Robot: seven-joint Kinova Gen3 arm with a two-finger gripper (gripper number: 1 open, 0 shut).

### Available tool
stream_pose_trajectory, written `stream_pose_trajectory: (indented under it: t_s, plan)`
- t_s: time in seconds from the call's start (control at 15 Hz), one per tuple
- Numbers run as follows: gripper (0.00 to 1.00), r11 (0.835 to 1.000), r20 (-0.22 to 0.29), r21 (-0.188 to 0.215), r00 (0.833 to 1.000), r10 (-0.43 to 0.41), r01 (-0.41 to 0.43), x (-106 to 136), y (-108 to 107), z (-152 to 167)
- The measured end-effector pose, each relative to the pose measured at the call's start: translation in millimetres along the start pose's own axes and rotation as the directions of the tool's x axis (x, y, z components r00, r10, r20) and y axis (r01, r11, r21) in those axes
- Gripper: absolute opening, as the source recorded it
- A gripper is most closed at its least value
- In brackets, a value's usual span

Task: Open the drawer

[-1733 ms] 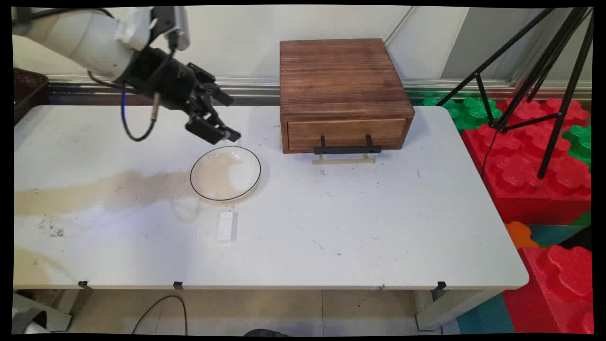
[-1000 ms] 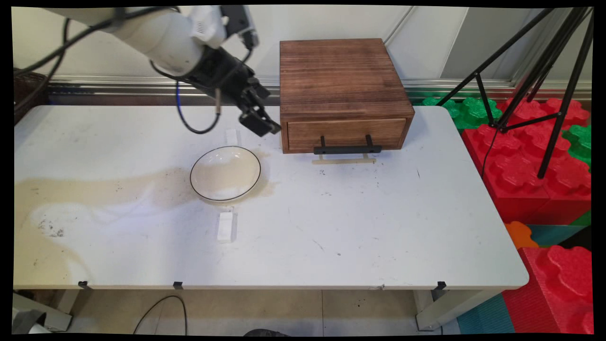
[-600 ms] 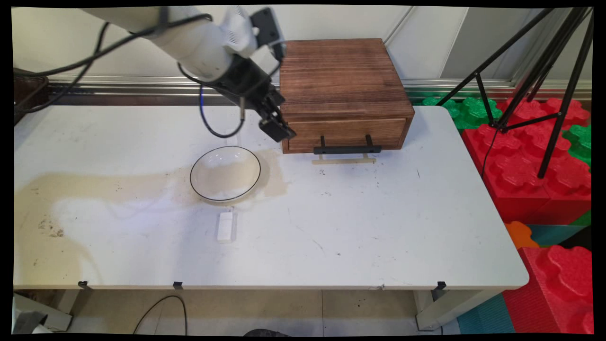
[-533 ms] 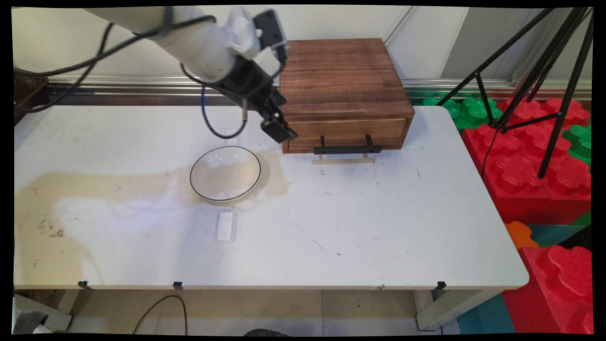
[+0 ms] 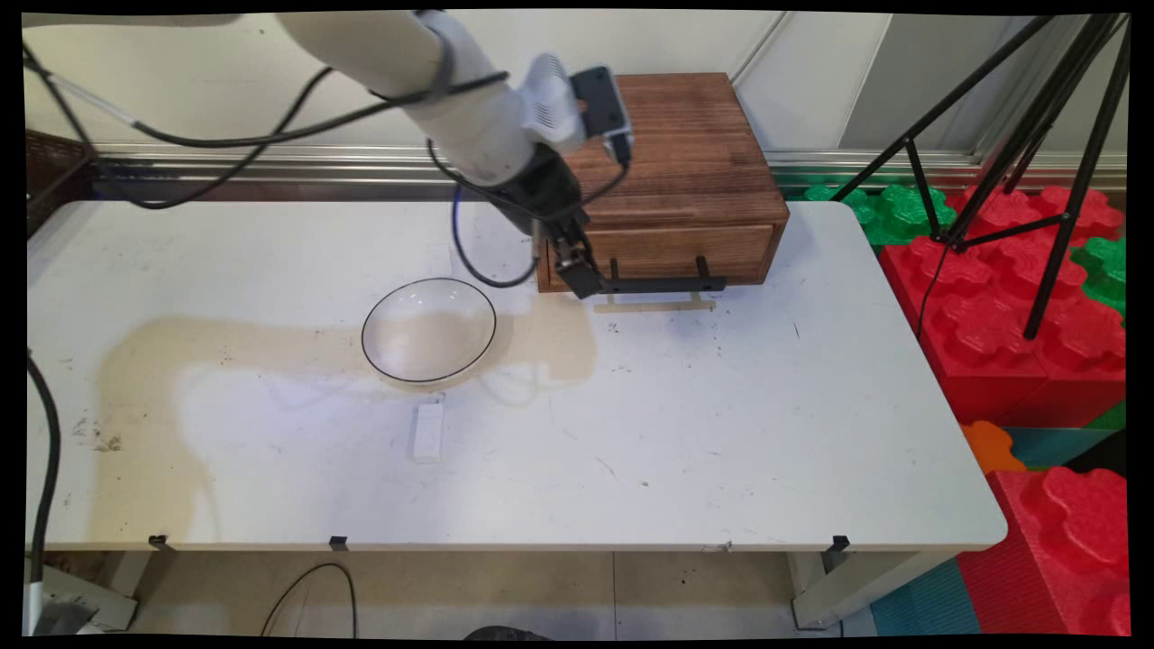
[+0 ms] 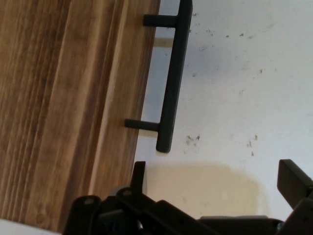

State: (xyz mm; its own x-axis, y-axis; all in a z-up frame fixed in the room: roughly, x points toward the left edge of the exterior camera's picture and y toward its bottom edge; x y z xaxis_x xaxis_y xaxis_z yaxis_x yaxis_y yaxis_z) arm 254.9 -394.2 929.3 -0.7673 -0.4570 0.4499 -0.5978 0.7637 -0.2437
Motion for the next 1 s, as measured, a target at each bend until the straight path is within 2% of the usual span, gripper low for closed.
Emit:
stream_pose_trajectory:
  t_s: [0.6,1.0]
  plan:
    - [1.0,0.999,0.069,0.027,0.997,0.04,-0.042,47.8,8.5,50.2]
    - [1.0,0.997,0.116,0.038,0.991,0.061,-0.066,63.1,4.4,81.7]
